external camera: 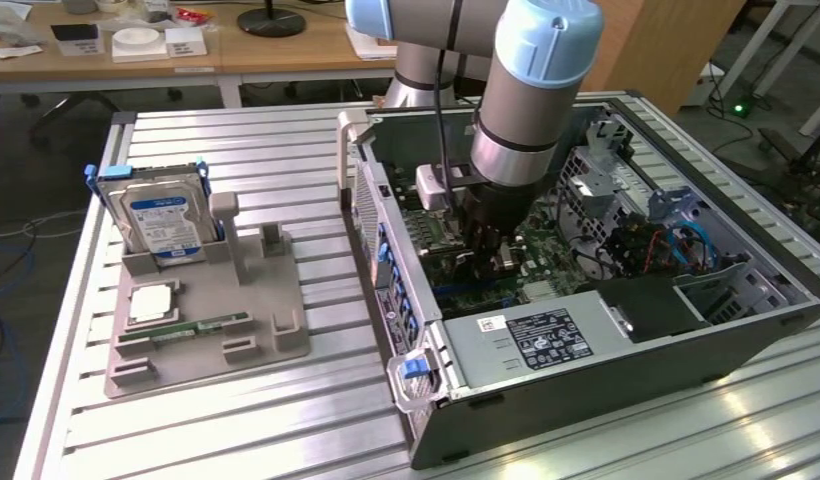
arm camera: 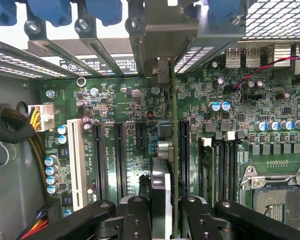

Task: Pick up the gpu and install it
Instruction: 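Insert the gpu into the slot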

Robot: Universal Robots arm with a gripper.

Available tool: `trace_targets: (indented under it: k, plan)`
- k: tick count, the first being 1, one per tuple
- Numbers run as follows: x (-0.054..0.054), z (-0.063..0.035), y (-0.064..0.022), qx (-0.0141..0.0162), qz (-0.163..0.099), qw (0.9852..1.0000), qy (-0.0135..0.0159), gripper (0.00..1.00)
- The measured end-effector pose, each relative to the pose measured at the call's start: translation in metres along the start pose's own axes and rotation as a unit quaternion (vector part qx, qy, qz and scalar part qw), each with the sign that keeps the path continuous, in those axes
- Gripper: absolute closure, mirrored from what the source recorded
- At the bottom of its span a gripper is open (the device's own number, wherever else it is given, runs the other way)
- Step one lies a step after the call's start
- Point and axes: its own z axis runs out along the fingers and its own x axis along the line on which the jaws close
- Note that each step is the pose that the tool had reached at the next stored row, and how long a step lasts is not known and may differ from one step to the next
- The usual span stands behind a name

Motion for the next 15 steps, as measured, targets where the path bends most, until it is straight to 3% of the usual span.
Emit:
trace_targets:
  k: [15]
  plan:
    - [0.0000, 0.0030, 0.0001, 0.0000, 0.000, 1.0000, 0.0000, 0.72]
